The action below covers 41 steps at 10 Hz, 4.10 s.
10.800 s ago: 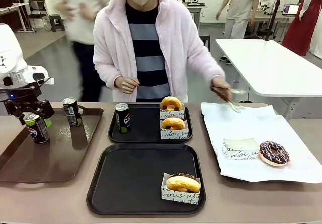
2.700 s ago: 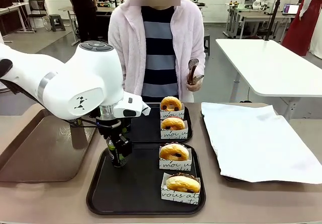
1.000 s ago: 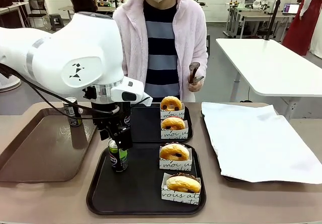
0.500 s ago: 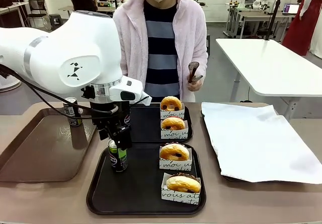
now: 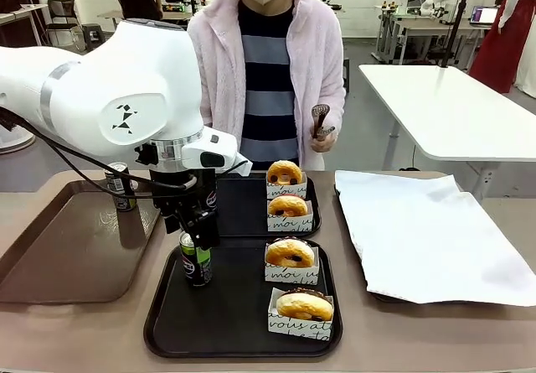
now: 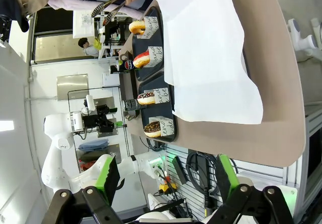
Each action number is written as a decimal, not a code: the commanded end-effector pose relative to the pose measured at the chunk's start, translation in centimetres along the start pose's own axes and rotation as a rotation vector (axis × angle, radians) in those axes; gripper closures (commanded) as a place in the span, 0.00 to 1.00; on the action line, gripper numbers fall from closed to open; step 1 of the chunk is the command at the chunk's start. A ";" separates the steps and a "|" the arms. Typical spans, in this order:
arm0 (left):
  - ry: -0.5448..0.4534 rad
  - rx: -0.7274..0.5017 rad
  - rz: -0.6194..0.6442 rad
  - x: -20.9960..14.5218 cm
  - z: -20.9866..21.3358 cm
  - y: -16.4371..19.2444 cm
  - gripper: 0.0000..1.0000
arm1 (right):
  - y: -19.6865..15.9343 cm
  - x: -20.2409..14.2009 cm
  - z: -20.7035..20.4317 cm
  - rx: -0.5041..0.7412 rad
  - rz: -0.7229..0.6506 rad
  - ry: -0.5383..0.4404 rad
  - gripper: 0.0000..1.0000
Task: Set up donuts and drinks on trays.
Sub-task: Pick up one Pepsi coke from the Handle tray and place it on the Flat Tray without a Pepsi coke.
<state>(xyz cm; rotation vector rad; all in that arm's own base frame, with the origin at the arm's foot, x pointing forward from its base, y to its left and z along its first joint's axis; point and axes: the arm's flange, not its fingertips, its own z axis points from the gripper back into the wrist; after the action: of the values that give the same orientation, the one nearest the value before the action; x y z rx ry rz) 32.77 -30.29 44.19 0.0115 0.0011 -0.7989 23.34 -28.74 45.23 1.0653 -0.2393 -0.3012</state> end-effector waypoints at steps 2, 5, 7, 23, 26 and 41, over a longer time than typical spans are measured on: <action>0.000 -0.010 0.142 -4.1 2.3 5.4 0.00 | 0.0 -0.1 0.1 0.008 0.004 0.001 0.00; -0.052 -0.056 0.301 -10.7 4.1 11.9 0.00 | 0.0 -0.1 0.1 0.008 0.004 0.001 0.00; -0.114 -0.103 0.403 -13.9 4.6 16.1 0.00 | 0.0 -0.1 0.1 0.008 0.004 0.001 0.00; -0.277 -0.541 0.647 -21.1 2.8 30.4 0.00 | 0.0 -0.1 0.1 0.008 0.004 0.001 0.00; -0.494 -0.906 0.606 -27.0 2.1 38.0 0.00 | 0.0 -0.1 0.1 0.008 0.004 0.001 0.00; -0.623 -1.075 0.696 -35.2 -2.6 45.7 0.00 | 0.0 -0.1 0.1 0.008 0.004 0.001 0.00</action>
<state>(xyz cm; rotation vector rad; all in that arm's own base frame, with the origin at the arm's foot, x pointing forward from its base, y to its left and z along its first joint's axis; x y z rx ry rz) 41.18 26.67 42.27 -1.1986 -0.1563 -0.0031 23.23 -28.80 45.22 1.0653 -0.2399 -0.3045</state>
